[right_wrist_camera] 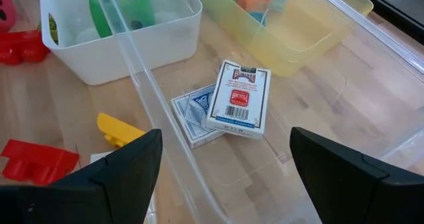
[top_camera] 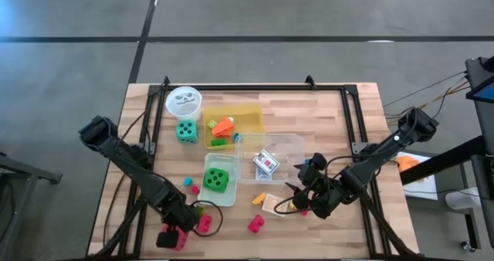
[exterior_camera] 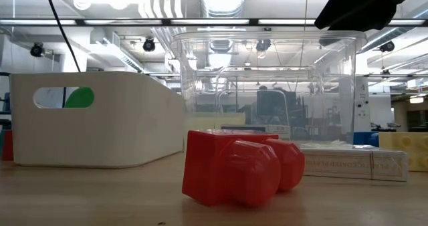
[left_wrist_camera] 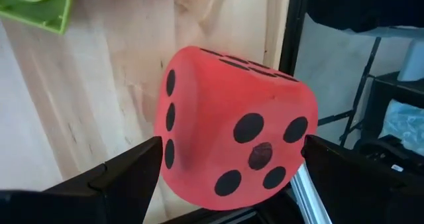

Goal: Pick & Place Toys
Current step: Put the red dice into the white bin

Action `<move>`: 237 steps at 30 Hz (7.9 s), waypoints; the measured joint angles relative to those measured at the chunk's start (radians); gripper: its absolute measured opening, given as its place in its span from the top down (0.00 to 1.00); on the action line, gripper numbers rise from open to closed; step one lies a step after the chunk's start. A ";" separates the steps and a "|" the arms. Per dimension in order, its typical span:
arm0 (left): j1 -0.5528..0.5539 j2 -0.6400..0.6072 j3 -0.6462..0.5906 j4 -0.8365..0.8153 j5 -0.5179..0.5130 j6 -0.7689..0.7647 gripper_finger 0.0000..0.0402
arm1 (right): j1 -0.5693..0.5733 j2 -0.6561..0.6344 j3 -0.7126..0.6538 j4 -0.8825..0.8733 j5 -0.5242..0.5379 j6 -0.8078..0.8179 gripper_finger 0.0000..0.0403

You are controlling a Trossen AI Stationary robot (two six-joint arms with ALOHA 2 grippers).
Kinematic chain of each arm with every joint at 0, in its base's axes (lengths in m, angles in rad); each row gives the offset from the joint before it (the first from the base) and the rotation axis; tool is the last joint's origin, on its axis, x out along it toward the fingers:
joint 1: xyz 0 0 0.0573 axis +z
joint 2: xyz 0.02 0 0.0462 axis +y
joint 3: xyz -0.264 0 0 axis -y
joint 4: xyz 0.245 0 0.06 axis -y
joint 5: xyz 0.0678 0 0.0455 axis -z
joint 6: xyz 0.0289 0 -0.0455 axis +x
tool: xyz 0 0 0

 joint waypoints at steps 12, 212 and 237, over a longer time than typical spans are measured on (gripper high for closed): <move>0.000 0.004 -0.008 0.073 -0.007 0.027 0.11 | 0.000 0.000 0.000 0.000 0.000 0.000 0.19; 0.101 0.035 0.157 -0.154 -0.955 0.381 0.89 | 0.000 0.000 0.000 0.002 0.001 0.000 0.19; 0.101 0.063 0.130 -0.083 -0.917 0.380 0.85 | 0.000 0.000 0.000 0.005 0.001 0.000 0.19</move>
